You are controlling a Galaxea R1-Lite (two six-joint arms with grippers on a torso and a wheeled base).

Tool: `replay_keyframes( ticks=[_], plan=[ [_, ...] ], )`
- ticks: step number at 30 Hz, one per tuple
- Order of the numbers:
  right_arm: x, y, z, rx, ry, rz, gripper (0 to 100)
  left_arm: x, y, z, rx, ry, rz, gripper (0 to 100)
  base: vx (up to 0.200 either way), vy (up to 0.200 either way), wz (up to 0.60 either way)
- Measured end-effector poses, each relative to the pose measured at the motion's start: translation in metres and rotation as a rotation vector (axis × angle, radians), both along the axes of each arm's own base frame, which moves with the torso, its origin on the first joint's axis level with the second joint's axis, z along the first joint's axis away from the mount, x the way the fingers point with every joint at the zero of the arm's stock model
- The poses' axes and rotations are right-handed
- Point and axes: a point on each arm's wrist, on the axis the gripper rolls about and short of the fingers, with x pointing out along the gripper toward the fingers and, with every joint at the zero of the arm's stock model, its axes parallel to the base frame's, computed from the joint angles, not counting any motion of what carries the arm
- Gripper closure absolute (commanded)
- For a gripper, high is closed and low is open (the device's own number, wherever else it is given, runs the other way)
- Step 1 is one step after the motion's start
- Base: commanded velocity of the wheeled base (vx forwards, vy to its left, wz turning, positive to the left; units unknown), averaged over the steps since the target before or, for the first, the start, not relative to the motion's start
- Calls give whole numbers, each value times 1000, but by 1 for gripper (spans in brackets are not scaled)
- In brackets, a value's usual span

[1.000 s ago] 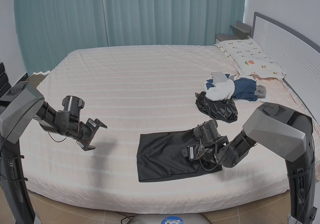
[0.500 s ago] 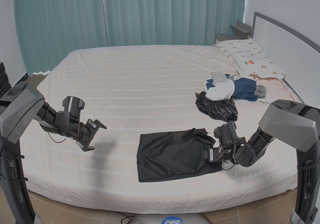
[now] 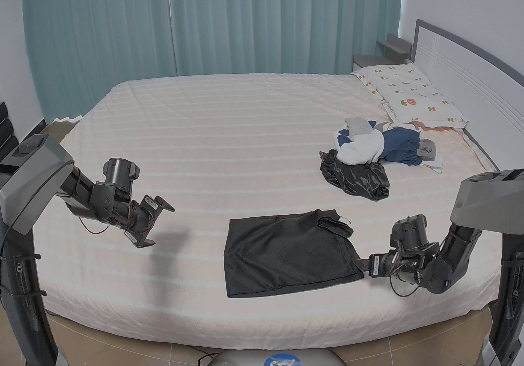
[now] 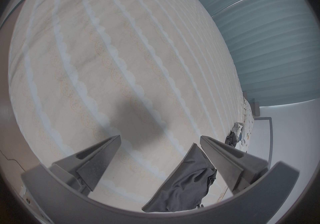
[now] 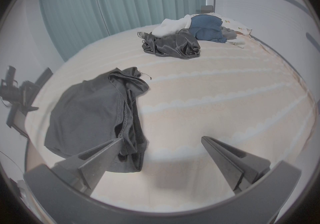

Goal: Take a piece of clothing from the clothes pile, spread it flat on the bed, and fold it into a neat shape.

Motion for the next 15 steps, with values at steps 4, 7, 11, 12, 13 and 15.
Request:
replay_keyframes(
  ticks=[4,7,11,12,13,15],
  plan=[
    [-6,-10,5,119,-42,18,0,0,0,0,0,0,1,0,0,0,0],
    [-8,-16,9,175,-67,4,0,1,0,0,-1,-6,2,0,0,0,0],
    [0,-19,15,195,-99,-9,0,1,0,0,-2,-9,2,0,0,0,0],
    [4,-18,17,202,-113,-7,0,1,0,0,-2,-10,5,0,0,0,0],
    [7,-16,18,208,-122,-7,0,1,0,0,-4,-10,7,0,0,0,0],
    [15,-11,21,232,-145,-7,0,1,0,0,-6,-13,16,0,0,0,0]
  ],
)
